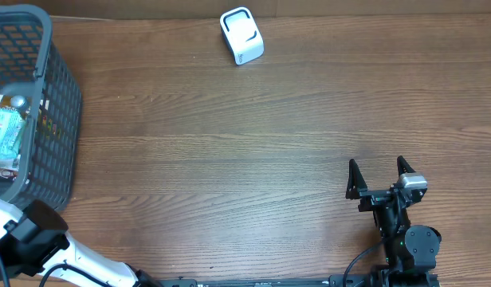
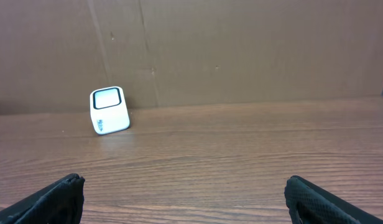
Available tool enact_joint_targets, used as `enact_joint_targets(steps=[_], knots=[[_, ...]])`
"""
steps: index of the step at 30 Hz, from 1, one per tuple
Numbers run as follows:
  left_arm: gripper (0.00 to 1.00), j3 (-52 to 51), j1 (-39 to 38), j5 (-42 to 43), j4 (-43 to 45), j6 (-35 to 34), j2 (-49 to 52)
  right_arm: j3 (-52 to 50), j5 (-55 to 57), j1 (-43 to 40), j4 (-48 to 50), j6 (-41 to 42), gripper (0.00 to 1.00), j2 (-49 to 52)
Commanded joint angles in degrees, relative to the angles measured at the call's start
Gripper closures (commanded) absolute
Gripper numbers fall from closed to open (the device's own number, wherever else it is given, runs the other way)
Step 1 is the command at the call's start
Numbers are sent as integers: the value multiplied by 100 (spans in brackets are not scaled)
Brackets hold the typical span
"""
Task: Scan the item barcode
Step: 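Lower the left gripper into the basket and grasp the Kleenex tissue pack, then lift the tissue pack out and carry it toward the scanner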
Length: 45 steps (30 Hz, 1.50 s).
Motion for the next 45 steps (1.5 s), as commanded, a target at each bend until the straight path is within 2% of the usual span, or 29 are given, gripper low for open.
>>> enact_joint_targets(steps=[1, 7, 14, 19, 21, 23, 25, 26, 31, 36, 40, 45], knots=[[51, 387, -251, 481, -101, -291, -350, -61, 7, -35, 26, -44, 0, -39], [51, 387, -861, 704, -308, -293, -802, -61, 7, -37, 26, -44, 0, -39], [50, 387, -1993, 710, -730, -334, -1012, -61, 7, -37, 26, -44, 0, -39], [51, 332, -3021, 175, -743, -544, -1010, -61, 7, -35, 26, -44, 0, -39], [49, 332, -3451, -216, -743, -658, -1010, -61, 7, -37, 26, -44, 0, -42], [46, 321, -4197, -852, -743, -793, -1008, -61, 7, -37, 26, -44, 0, -39], [46, 262, -4638, -1097, -743, -925, -1008, -61, 7, -37, 26, -44, 0, -42], [45, 146, -5051, -1287, -743, -1051, -1008, -61, 7, -35, 26, -44, 0, -39], [46, -459, -6148, -1834, -732, -1711, -949, -61, 7, -37, 26, -44, 0, -39], [46, -1329, -6898, -1950, -505, -2052, -841, -61, 7, -37, 26, -44, 0, -42], [44, -2492, -7497, -2308, 293, -2614, -782, -61, 7, -37, 26, -44, 0, -42], [41, -3969, -8048, -2308, 1635, -3086, -782, -61, 7, -20, 26, -44, 0, -39]])
